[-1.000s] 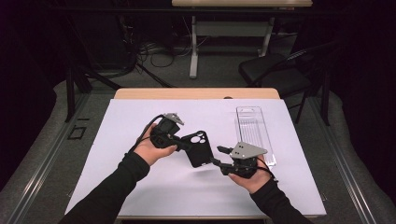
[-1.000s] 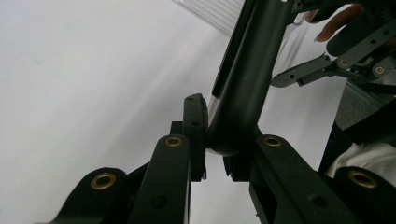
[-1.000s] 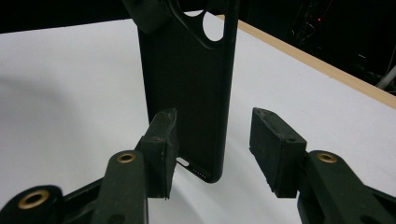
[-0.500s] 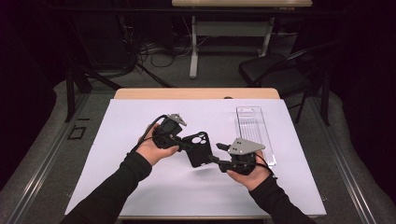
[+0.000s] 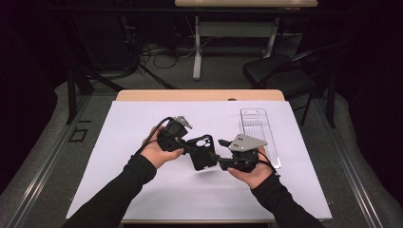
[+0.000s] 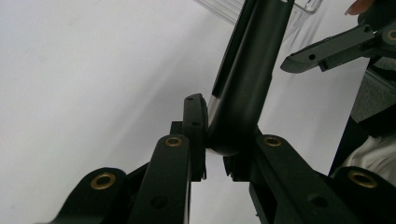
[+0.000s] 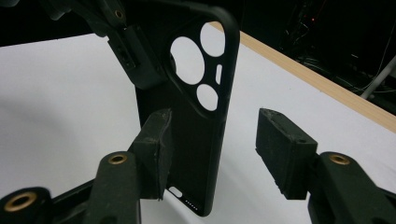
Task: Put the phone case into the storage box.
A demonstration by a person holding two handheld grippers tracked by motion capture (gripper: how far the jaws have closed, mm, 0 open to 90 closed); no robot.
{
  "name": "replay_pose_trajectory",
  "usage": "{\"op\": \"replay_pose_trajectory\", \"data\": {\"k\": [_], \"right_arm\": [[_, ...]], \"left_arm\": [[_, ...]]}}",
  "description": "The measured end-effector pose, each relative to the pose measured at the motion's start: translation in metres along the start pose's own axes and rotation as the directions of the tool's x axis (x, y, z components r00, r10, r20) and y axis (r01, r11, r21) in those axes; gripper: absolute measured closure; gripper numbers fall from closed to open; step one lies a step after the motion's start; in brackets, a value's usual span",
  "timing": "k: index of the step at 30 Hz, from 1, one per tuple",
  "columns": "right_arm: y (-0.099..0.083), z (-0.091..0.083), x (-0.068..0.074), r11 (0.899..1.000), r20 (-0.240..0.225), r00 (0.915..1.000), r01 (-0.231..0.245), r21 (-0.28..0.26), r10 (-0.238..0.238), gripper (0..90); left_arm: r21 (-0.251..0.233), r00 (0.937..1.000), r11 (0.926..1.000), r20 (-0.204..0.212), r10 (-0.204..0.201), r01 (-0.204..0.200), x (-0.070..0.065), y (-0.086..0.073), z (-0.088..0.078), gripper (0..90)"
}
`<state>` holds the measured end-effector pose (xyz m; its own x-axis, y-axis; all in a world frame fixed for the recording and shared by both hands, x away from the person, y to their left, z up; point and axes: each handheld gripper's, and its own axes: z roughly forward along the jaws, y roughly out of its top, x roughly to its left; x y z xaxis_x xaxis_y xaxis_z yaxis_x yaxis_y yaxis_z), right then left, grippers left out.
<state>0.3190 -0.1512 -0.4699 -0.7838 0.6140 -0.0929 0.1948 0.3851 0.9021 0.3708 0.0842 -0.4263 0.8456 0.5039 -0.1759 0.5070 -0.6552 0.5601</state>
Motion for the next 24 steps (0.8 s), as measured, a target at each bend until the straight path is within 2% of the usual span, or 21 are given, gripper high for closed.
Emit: {"op": "replay_pose_trajectory", "data": {"k": [24], "right_arm": [[0.018,-0.001,-0.002,1.000,0.039,0.9988,-0.028,0.002,0.028,62.4]], "left_arm": [[0.020,1.0000,0.9998,-0.001,0.000,0.000,-0.002,0.002,0.003,81.5]]}}
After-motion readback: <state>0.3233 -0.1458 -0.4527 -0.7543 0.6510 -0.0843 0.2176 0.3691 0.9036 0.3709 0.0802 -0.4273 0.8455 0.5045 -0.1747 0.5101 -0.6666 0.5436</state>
